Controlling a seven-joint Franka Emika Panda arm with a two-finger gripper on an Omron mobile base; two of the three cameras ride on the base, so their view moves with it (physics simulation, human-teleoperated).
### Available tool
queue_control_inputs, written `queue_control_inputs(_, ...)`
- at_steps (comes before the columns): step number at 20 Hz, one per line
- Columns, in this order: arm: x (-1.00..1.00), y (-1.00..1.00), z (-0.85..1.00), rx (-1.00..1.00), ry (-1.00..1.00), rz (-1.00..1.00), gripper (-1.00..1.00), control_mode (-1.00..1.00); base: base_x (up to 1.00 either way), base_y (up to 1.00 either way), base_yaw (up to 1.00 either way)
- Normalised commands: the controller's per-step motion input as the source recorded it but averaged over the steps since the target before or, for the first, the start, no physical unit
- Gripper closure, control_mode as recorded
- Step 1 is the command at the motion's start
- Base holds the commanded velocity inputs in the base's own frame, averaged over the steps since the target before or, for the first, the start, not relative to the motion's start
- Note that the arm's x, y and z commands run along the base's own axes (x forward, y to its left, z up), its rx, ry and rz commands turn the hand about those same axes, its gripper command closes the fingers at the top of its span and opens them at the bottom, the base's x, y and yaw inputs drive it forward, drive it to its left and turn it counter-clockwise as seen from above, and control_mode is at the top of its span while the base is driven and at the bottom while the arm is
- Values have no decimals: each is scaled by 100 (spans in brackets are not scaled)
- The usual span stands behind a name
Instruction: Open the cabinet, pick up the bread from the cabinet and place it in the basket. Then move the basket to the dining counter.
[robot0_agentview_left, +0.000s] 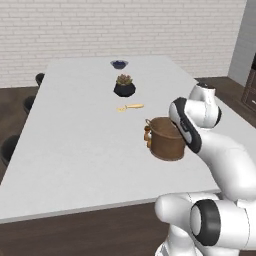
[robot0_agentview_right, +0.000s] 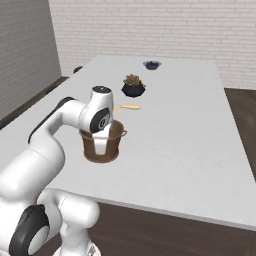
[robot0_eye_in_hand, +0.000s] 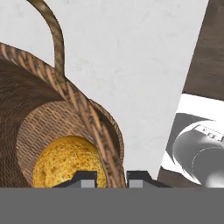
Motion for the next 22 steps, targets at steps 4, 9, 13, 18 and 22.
queue_control_inputs(4,48,-29,-31,0,-1,14,100,-100,0,0,0)
queue_control_inputs(9,26,-22,-32,-1,-9,8,100,-100,0,0,0)
queue_control_inputs(13,13,-33,-50,-7,0,0,100,-100,0,0,0)
queue_control_inputs(18,4,-20,-52,-4,0,0,100,-100,0,0,0)
queue_control_inputs(22,2,0,-34,0,0,0,100,-100,0,0,0)
